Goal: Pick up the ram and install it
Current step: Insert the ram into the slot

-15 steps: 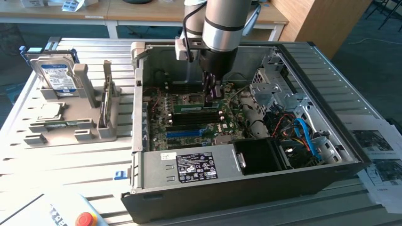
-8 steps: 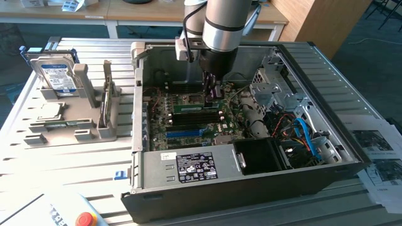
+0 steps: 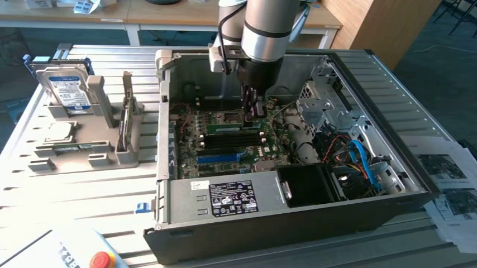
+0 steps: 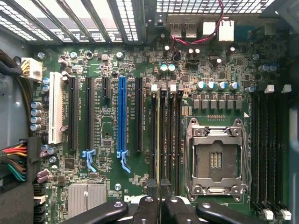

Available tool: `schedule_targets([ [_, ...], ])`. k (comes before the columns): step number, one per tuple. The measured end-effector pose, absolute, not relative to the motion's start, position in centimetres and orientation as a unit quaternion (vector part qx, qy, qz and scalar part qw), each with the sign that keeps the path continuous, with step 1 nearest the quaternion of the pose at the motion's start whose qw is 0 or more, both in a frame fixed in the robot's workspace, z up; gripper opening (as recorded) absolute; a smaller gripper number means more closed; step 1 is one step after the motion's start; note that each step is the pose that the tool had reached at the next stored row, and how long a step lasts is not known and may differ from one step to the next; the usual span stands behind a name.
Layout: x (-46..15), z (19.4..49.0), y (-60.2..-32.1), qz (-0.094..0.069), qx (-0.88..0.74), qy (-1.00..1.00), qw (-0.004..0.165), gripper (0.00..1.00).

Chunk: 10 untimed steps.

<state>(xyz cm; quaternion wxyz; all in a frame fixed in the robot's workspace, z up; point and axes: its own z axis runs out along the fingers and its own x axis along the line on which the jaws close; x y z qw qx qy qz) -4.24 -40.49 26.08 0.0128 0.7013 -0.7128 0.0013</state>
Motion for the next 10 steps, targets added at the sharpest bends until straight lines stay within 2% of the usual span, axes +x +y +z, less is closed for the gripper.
schedule_targets([
  [10,-4.24,25.03,-40.49,0.002,0.701,-0.713,0.013,0.12],
])
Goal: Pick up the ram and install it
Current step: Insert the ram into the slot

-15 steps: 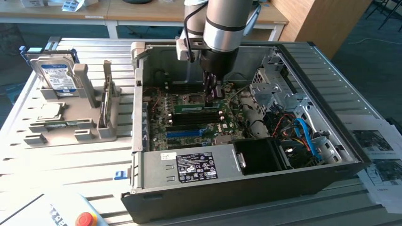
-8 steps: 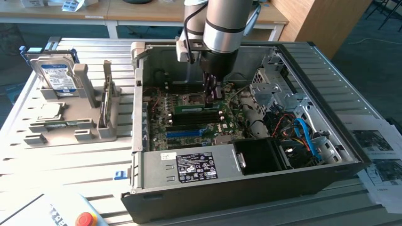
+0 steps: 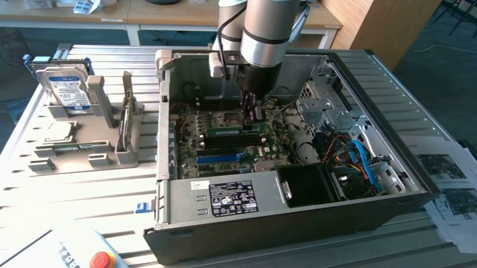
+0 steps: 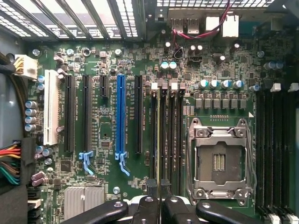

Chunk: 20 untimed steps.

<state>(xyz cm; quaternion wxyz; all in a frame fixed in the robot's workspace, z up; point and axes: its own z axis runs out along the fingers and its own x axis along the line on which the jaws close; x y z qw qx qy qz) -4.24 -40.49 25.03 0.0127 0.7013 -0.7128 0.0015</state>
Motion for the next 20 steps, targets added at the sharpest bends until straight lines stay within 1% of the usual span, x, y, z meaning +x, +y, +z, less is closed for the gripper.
schedule_targets([
  [20,-4.24,24.07,-40.49,0.001,0.701,-0.713,0.012,0.12],
])
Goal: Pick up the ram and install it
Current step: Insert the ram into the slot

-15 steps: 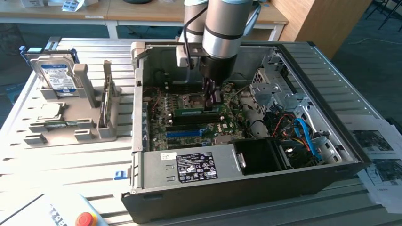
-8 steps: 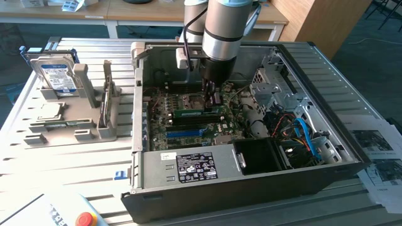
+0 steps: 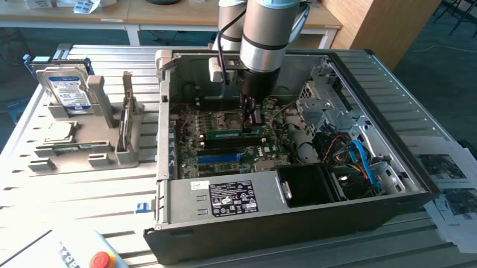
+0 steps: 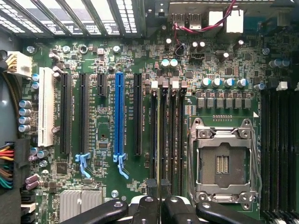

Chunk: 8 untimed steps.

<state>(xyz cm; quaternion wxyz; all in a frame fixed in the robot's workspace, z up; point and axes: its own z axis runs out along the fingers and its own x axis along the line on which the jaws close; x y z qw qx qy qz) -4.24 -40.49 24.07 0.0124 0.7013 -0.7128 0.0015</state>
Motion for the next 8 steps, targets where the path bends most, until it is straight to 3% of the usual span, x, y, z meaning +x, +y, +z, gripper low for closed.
schedule_targets([
  [8,-4.24,23.56,-40.50,0.002,0.701,-0.713,0.013,0.12],
])
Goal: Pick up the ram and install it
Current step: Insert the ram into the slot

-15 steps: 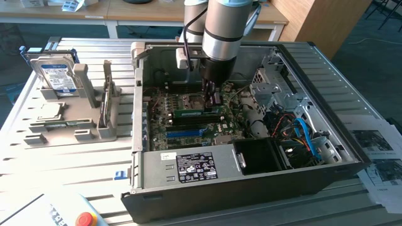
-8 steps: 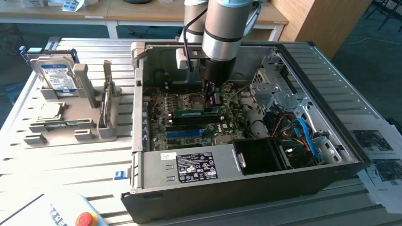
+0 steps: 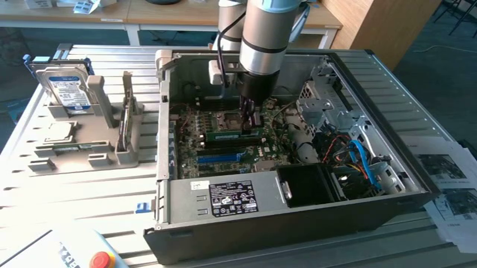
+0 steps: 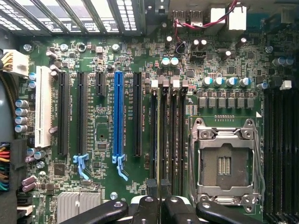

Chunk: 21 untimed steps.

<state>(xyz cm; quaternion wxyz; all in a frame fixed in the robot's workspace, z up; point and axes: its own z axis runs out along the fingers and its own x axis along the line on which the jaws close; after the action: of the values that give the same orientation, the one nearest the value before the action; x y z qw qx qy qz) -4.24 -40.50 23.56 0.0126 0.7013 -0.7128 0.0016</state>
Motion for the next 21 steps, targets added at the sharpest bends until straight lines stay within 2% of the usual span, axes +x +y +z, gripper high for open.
schedule_targets([
  [21,-4.33,23.42,-40.74,0.002,0.701,-0.713,0.012,0.12],
])
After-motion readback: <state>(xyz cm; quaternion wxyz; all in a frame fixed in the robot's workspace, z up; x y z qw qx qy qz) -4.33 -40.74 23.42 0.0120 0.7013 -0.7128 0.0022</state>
